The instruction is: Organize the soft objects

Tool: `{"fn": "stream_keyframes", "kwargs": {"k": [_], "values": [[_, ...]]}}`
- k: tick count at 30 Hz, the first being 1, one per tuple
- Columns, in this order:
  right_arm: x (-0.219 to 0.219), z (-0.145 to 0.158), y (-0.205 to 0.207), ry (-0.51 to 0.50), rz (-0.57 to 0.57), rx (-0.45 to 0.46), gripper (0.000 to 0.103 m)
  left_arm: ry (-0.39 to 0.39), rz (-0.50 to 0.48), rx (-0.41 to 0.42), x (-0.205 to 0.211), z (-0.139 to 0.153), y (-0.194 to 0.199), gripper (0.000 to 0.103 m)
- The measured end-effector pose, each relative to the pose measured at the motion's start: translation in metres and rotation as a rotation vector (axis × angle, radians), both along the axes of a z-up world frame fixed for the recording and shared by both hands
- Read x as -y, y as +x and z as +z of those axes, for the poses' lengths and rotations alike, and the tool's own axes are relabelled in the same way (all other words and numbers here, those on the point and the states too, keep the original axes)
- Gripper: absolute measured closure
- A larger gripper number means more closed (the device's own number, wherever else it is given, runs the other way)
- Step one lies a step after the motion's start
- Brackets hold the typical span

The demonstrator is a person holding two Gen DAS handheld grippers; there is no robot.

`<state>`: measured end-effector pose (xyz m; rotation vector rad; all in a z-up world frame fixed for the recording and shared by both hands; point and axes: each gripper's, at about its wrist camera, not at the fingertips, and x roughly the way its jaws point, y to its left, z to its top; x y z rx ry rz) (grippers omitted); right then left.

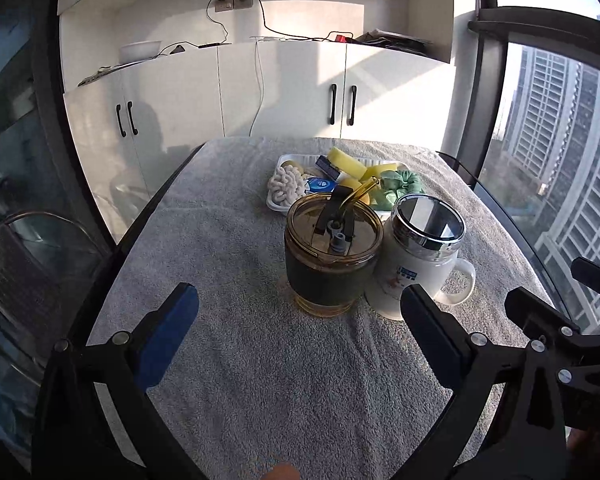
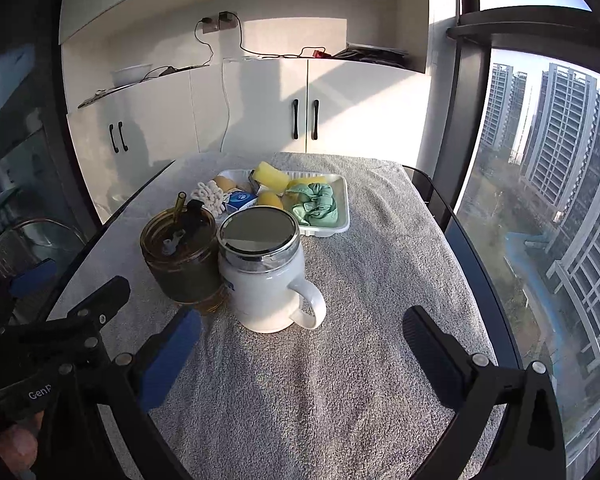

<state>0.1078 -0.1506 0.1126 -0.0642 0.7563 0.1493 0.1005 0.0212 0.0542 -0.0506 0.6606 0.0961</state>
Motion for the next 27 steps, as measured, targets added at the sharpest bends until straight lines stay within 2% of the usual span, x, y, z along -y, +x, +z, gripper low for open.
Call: {"fn": "stream_keyframes", "kwargs": {"k": [6,11,27], "values": [[-0.003,-0.001,-0.003,0.005,0.004,-0.001,0.0,-0.027,0.032,0.014,-0.013,0.001,-0.003,0.0],[-0.007,-0.004,-0.004,0.006,-0.003,-0.003,0.0,-0.044,0.017,0.037,-0.017,0.001,-0.006,0.0],[-0.018,-0.005,-0.017,-0.011,-0.001,0.012,0.0,0.003,0.031,0.035,-0.014,0.0,-0.013,0.0]]}}
